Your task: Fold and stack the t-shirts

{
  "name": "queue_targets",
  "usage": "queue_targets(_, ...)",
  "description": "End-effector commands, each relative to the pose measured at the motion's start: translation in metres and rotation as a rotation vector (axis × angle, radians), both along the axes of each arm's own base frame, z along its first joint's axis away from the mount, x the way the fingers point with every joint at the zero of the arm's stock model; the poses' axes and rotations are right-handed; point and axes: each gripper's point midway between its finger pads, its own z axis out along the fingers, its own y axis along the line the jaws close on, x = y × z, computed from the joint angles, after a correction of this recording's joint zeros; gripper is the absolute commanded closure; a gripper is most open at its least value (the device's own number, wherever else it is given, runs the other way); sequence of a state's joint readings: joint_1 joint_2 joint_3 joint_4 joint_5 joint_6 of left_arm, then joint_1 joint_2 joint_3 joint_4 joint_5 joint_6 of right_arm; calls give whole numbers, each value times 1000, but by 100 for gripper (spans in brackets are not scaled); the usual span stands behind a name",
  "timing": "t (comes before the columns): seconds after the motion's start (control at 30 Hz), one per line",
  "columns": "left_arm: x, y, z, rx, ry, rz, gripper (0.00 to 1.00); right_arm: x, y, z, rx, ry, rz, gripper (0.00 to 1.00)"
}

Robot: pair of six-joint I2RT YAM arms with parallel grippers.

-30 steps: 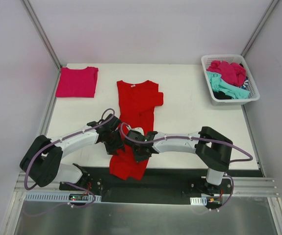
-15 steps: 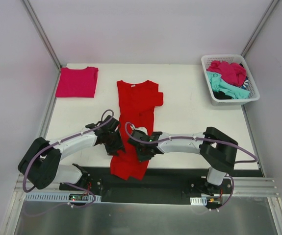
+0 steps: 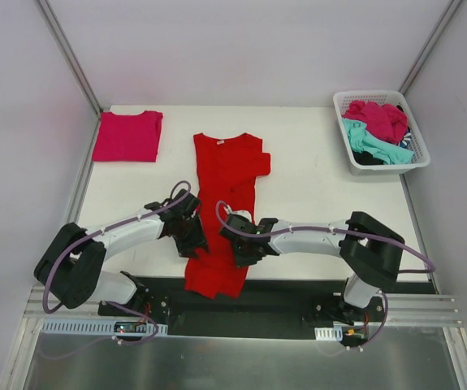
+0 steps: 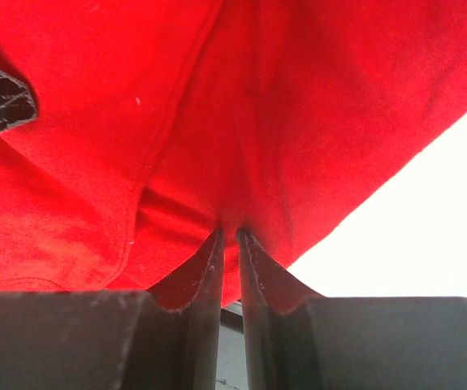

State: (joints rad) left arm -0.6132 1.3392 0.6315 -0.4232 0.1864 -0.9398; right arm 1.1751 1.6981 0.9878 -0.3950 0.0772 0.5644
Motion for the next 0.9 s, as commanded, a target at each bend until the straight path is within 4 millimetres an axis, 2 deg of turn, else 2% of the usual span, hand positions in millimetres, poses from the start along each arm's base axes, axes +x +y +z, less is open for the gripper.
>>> queue_targets(0.0,-2,9,-9,63,37,-11,55,-7,-51,-13,-146,14,-9,83)
queue_targets(0.2,-4,3,-9,63,38,-6,55,-8,-65,-13,-161,18,-6,83)
queue_targets(0.43,-16,-8,-13,76,60,5,55,-7,-75,-12,-170,18,4,83)
queue_targets(0.7,-35,-21,-18,95,88,-5,55,-2,-81,-9,-169,11,16,83)
queue_targets(0.87,-40,-26,-17,94,96,-8,55,-1,-80,-8,-168,17,21,83)
